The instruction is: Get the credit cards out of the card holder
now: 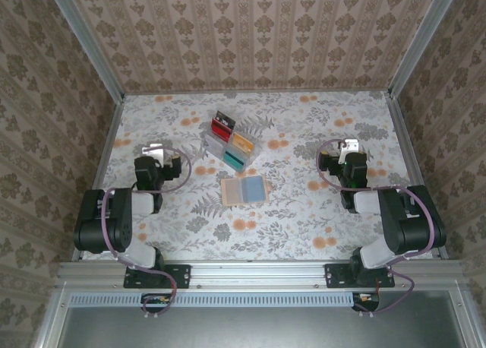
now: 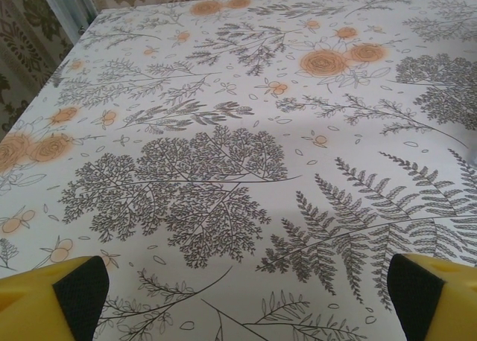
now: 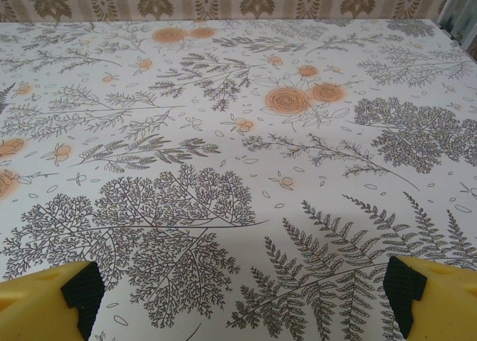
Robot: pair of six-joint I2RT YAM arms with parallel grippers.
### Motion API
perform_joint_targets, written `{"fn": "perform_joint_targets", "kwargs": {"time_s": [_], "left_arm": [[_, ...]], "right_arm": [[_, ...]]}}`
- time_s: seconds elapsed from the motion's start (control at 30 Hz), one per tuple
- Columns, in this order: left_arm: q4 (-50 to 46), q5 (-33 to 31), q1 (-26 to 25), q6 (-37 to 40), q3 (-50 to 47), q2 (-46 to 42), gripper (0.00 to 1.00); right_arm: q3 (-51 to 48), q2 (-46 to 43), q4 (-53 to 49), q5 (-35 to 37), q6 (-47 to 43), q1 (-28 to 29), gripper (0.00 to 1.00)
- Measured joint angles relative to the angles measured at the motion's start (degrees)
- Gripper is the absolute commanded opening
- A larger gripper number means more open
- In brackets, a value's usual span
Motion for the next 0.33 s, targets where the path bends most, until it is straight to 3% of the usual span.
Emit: {"fn": "perform_joint_targets", "kwargs": {"time_s": [0.33], "left_arm": [[-0.07,0.48,0.07,0.02,0.42,0.02,1.00]], "right_arm": [[0.00,0.00,0.00,-0.02,0.00,0.00,1.00]]}}
